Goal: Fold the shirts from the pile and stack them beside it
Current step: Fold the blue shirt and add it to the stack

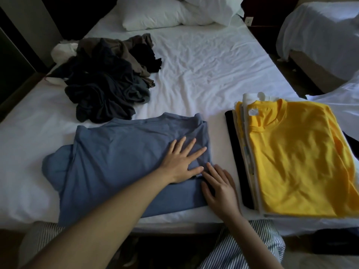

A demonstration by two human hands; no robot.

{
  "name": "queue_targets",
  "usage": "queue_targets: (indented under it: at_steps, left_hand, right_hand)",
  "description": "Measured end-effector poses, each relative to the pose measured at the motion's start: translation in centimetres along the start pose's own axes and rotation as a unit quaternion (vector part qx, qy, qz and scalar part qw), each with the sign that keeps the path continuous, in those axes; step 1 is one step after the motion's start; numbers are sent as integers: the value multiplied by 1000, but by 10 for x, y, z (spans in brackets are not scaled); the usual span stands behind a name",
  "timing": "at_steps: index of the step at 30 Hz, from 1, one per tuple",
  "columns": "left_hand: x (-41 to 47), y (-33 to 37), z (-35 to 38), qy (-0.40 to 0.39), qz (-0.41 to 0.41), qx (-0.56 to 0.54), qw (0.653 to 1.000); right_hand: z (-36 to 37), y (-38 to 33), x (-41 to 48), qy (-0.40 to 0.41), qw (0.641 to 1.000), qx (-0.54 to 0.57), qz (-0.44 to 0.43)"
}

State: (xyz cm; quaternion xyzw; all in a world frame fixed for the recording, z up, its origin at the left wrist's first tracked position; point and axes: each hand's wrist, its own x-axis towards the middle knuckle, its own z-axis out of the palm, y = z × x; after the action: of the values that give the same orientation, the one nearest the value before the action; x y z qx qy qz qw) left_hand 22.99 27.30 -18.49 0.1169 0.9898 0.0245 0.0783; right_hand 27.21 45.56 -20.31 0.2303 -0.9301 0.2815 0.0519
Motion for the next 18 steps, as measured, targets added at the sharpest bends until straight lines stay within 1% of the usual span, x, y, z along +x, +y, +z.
queue_targets:
  at_steps: [3,5,7,9,11,12,14,15,16,17,18]
  left_hand:
    - [-16,2,0,-26,-6,-6,1000]
    - [-26,-2,0,-32,-21,-14,999]
    - [-37,-3,1,-21,-54,-18,998]
    - [-50,-3,4,-20,-72,-13,997]
    - [-63,-10,5,-9,-64,2,998]
    - [-71,-18,3,-5,-55,-4,998]
    - [-90,-39,3,7,-37,-43,998]
    - [-103,-52,2,31,-36,-85,995]
    - [-117,-66,1,74,-51,-145,985]
    - [-130,-82,2,131,-81,-201,967]
    - [-144,-102,3,188,-126,-236,945]
  right_hand:
    - [-8,6,-3,-34,999,38,-2]
    - [-14,3,-6,-56,998,41,-3]
    - [-18,-6,-2,-63,998,3,13]
    - [-20,-21,4,-39,996,-72,21]
    - [-17,-38,10,-19,994,-111,14]
    - [-13,-48,12,-21,993,-116,5]
    - [-1,-66,13,-38,993,-110,-18]
    - [7,-76,13,-47,992,-110,-34]
    - [14,-87,14,-58,991,-112,-53]
    - [22,-99,15,-68,989,-110,-71]
    - [29,-112,18,-79,988,-105,-84]
